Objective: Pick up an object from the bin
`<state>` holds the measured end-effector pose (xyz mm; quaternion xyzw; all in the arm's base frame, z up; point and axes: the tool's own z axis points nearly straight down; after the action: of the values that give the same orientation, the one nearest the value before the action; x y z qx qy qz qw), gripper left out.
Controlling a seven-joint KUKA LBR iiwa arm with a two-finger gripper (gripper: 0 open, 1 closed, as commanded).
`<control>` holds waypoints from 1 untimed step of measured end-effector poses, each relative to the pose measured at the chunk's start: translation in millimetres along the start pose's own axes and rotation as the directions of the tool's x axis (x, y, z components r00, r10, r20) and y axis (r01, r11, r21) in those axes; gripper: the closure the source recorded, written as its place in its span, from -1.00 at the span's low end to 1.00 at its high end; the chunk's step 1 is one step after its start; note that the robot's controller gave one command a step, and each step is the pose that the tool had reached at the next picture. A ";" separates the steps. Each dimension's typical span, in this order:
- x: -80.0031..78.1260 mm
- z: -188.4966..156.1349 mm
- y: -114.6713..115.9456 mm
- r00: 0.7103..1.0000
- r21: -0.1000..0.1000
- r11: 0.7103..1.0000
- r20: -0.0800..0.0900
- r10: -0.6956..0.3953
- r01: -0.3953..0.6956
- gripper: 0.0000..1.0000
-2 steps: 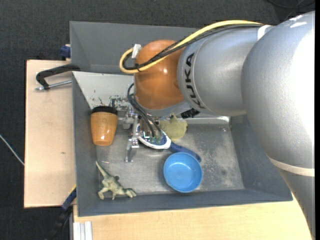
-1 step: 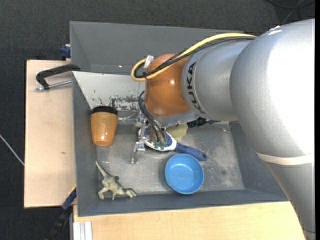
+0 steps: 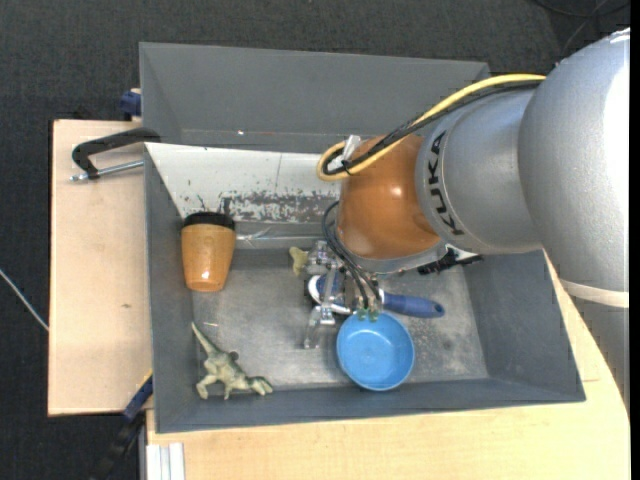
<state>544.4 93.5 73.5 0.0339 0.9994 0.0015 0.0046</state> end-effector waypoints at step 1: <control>17.6 -19.3 -67.8 0.954 0.002 0.954 -0.010 -0.300 0.300 -1.00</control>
Offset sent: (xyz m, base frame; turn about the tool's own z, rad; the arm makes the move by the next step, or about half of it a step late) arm -0.0231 -0.0646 0.0178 -0.3079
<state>522.1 27.0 92.4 -0.1183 0.9930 -0.0009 0.0001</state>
